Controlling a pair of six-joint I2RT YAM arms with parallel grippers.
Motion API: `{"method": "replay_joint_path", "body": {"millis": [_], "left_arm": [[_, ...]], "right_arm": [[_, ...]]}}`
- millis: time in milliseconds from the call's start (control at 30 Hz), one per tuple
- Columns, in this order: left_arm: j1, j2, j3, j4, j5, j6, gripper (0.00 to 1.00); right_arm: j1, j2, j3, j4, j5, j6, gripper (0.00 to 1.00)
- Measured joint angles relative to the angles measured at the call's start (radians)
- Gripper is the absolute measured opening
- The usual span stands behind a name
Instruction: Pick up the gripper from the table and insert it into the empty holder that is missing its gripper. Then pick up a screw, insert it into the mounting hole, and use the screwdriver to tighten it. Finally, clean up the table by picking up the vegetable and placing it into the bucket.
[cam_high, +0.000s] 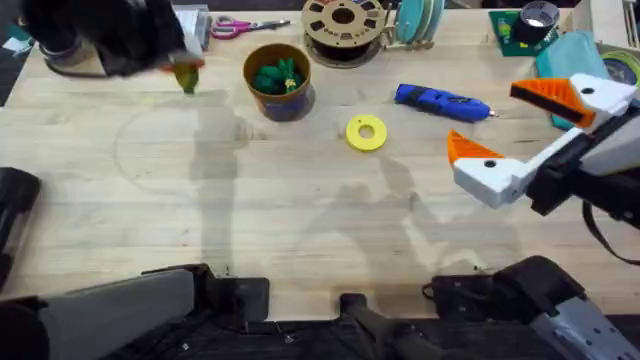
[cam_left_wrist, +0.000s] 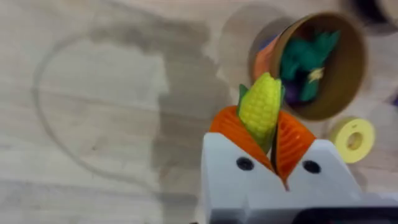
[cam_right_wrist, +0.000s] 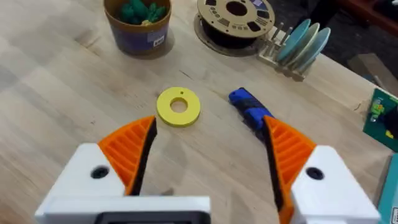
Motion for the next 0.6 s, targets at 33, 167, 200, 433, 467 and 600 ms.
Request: {"method": "replay_joint_path", "body": {"millis": [33,167,200,433,467,600], "left_arm": [[-0.002,0.0,0.024,0.007,0.009,0.004,0.022],[-0.039,0.0,0.05,0.067,0.049,0.027,0.022],[-0.059,0.003,0.05,0.079,0.055,0.032,0.022],[-0.202,0.133,0.051,0.231,0.083,0.049,0.022],[-0.216,0.157,0.051,0.242,0.084,0.049,0.022],[-0.261,0.253,0.05,0.265,0.087,0.052,0.022]], "right_arm": [[0.0,0.0,0.0,0.0,0.0,0.0,0.996],[0.0,0.0,0.0,0.0,0.0,0.0,0.996],[0.0,0.0,0.0,0.0,0.0,0.0,0.996],[0.0,0.0,0.0,0.0,0.0,0.0,0.996],[0.0,0.0,0.0,0.0,0.0,0.0,0.996],[0.0,0.0,0.0,0.0,0.0,0.0,0.996]]}}
